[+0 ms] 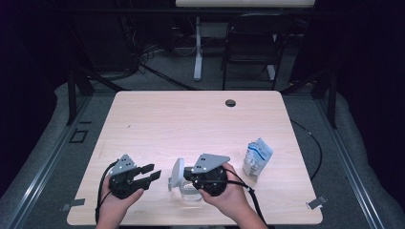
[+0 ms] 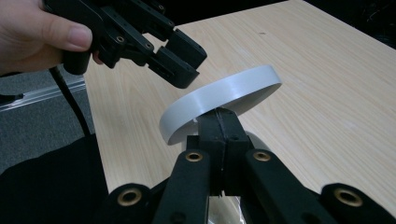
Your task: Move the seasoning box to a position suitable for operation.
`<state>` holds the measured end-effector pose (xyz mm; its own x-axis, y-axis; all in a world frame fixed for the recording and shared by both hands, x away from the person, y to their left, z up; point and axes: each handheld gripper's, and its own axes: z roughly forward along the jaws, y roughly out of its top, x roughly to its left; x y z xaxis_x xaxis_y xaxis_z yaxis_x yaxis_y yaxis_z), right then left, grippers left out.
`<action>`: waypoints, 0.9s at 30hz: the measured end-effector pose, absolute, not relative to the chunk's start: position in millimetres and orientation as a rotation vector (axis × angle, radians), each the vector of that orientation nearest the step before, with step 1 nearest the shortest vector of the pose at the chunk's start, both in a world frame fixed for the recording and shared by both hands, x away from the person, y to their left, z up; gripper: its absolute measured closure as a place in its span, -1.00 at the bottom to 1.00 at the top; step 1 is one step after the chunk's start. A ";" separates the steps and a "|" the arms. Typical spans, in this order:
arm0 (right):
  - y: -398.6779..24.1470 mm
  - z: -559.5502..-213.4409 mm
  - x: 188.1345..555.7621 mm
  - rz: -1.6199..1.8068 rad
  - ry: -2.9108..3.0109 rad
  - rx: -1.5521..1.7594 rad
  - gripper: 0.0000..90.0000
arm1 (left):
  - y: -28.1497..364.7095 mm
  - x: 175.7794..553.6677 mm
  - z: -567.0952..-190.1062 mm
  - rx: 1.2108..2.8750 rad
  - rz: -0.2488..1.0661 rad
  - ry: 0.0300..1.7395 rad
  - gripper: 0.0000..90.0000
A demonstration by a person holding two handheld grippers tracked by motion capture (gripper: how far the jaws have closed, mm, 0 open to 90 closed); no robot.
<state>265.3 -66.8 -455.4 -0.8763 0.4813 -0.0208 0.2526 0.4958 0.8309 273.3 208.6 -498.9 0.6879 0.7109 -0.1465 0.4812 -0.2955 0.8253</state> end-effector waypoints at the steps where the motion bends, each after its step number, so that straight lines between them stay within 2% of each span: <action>1: -65.1 -455.2 265.3 1.330 2.492 0.619 1.00 | 208.3 273.3 -499.0 1.959 0.308 0.921 0.33; 16: -58.7 -457.8 263.3 1.305 2.499 0.596 0.94 | 209.0 273.6 -500.5 1.964 0.304 0.927 0.33; 27: -76.5 -463.0 261.0 1.284 2.437 0.651 0.69 | 213.1 275.6 -503.0 1.944 0.321 0.943 0.31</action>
<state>261.0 -76.5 -463.0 -0.8489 0.5252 -0.0600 0.2475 0.4953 0.8327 275.6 213.1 -503.0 0.6724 0.7255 -0.1468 0.4852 -0.2823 0.8276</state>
